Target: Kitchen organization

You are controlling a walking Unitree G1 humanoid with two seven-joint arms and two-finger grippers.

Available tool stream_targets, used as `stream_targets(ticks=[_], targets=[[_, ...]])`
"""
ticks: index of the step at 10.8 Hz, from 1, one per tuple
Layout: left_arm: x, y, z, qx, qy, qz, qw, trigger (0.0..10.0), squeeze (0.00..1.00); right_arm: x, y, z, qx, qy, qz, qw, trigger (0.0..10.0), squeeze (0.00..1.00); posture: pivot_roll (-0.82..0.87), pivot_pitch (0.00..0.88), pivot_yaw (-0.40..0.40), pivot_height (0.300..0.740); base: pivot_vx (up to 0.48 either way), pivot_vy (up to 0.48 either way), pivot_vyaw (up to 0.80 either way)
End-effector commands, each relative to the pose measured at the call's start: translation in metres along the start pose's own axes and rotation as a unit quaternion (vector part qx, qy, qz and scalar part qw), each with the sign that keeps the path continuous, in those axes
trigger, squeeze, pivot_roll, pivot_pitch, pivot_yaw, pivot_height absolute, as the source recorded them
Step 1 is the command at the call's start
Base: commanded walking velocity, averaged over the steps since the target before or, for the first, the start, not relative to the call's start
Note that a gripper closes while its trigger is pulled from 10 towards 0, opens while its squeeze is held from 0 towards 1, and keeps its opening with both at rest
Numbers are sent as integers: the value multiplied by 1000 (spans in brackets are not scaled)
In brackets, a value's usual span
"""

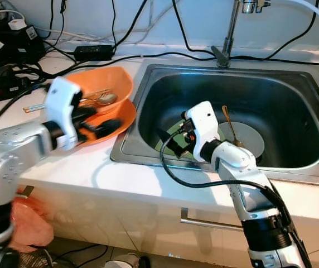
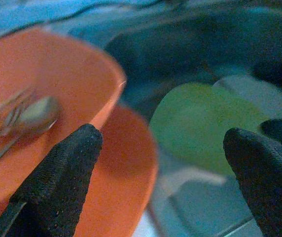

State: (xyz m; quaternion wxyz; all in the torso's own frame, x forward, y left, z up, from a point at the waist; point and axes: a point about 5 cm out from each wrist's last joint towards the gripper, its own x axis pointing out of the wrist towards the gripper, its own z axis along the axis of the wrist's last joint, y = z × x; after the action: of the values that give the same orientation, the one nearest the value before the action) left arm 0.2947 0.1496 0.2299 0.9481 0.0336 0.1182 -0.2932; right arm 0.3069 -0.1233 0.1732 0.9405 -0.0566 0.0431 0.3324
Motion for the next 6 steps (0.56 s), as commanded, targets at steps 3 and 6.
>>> stream_targets(ticks=[3,6], targets=[[9,-7,14,23,-116,56,991,10000,0,2,-3,7,1,-21,-15,1000,10000,0,197,6,65,740,0,0,0],[16,4,2,23,-184,162,969,10000,0,4,-5,14,13,-47,-42,998,10000,0,170,0,64,740,0,0,0]])
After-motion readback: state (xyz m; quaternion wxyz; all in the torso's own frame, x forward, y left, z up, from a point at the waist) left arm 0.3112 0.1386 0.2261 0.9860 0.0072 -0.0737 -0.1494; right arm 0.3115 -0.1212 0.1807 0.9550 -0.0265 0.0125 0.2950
